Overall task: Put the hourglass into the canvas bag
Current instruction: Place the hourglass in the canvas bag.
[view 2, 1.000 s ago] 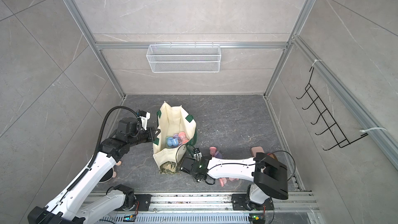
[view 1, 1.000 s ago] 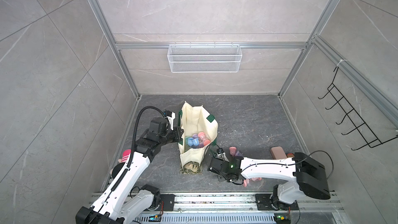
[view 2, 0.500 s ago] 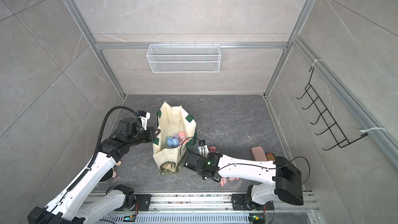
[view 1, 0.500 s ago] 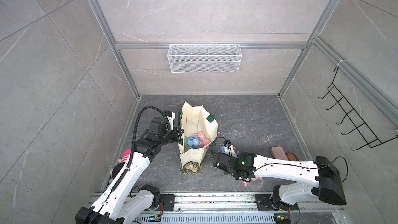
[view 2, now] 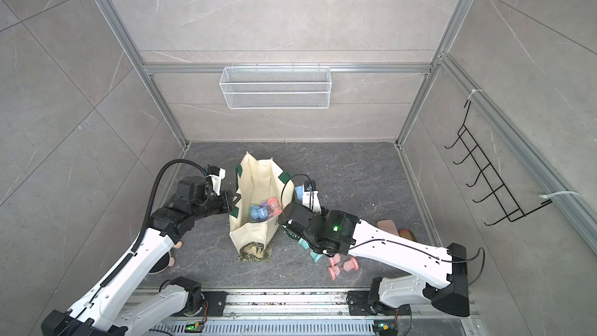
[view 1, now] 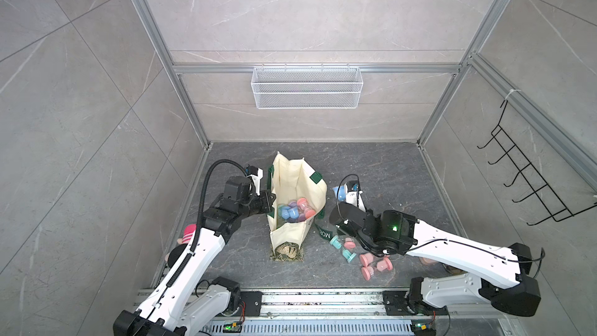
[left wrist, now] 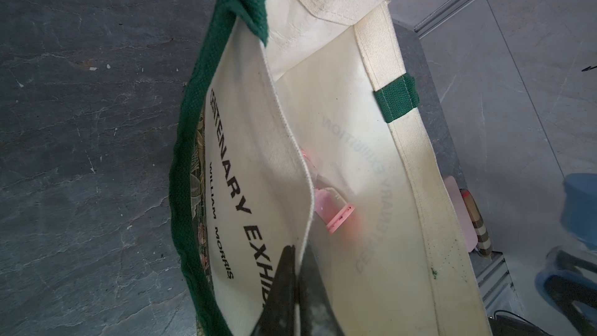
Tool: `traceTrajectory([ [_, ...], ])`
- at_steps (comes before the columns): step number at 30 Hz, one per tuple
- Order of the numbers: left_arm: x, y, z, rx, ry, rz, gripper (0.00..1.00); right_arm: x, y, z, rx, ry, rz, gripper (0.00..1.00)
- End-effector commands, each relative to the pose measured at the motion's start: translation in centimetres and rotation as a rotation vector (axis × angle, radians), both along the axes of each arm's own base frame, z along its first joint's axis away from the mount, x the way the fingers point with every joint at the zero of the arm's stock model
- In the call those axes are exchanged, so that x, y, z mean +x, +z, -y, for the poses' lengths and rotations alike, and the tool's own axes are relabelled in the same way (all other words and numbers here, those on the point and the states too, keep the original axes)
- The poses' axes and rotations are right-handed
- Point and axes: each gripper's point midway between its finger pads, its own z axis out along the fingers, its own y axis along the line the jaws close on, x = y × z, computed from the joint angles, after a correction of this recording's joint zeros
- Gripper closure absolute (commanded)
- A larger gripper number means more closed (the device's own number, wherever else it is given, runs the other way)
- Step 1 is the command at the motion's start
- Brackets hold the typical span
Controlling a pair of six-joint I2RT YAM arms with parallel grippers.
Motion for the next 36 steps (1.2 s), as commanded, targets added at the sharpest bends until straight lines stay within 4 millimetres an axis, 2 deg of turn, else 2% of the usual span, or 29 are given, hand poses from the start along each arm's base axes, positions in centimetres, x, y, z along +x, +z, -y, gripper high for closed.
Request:
traceTrajectory([
  [1, -0.4, 0.1, 0.4, -0.018, -0.027, 0.000, 1.00, 0.9, 3.1, -0.5, -0.001, 0.021, 0.081, 0.88],
  [5, -0.3, 0.0, 0.4, -0.015, -0.028, -0.004, 1.00, 1.3, 5.0, -2.4, 0.042, 0.064, 0.092, 0.88],
  [11, -0.4, 0.1, 0.3, -0.017, -0.024, 0.003, 1.00, 1.5, 6.0, -5.4, 0.098, 0.133, 0.086, 0.90],
  [21, -0.4, 0.3, 0.3, -0.020, -0.025, 0.005, 1.00, 1.4, 5.6, -11.4, 0.174, 0.258, -0.004, 0.90],
  [27, -0.5, 0.2, 0.4, -0.021, -0.029, 0.001, 1.00, 1.3, 4.1, -14.6, 0.193, 0.308, -0.080, 0.90],
  [36, -0.4, 0.2, 0.4, -0.021, -0.027, -0.001, 1.00, 3.7, -0.8, -15.7, 0.205, 0.238, -0.266, 0.93],
])
